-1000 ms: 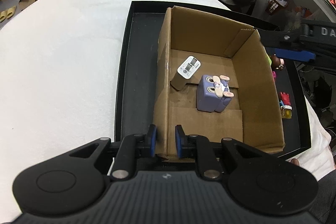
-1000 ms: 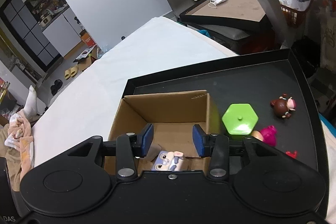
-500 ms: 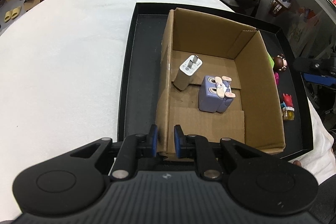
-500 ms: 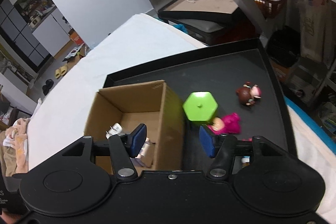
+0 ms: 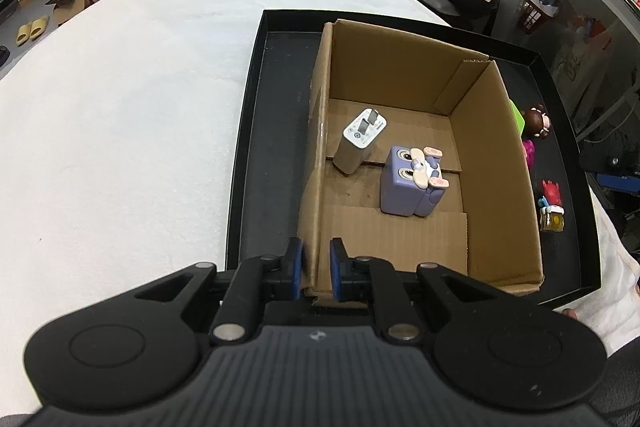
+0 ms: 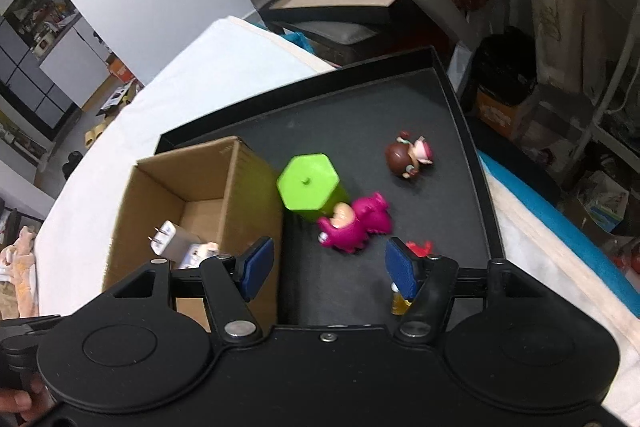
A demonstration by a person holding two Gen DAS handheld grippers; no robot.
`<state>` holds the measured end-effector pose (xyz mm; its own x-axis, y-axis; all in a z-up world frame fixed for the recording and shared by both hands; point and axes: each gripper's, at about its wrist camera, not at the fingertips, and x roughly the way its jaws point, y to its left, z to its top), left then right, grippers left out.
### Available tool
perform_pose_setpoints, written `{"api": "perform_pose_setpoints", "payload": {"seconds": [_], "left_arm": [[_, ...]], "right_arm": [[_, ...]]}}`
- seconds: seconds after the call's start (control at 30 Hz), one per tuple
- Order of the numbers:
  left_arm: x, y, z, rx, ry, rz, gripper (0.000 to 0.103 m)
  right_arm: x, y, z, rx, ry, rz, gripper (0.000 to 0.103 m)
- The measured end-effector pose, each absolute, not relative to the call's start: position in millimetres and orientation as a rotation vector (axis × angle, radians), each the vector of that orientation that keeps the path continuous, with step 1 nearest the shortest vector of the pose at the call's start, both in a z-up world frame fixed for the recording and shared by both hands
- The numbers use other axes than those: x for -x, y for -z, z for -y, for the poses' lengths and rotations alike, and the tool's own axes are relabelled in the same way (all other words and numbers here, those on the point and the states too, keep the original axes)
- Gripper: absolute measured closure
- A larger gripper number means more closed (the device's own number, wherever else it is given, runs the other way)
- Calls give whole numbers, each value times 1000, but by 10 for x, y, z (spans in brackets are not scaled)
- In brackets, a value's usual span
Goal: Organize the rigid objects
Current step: 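Move the right tool over the red crab figure with mug charm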
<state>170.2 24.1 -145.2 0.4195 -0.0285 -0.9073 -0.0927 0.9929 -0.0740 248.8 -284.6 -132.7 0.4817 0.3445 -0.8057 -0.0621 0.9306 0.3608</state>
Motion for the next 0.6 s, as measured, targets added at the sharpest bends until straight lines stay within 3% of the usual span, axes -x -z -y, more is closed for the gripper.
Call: {"api": "perform_pose_setpoints", "payload": {"seconds": [0.5, 0.6], "left_arm": [[-1693, 1443, -251, 120, -32, -1126, 90], [-1697, 1438, -259, 125, -30, -1128, 90]], "right_arm": [[-2612, 1693, 2946, -229, -133, -1163, 41], [-2663, 1761, 2907, -198, -116, -1186, 34]]}}
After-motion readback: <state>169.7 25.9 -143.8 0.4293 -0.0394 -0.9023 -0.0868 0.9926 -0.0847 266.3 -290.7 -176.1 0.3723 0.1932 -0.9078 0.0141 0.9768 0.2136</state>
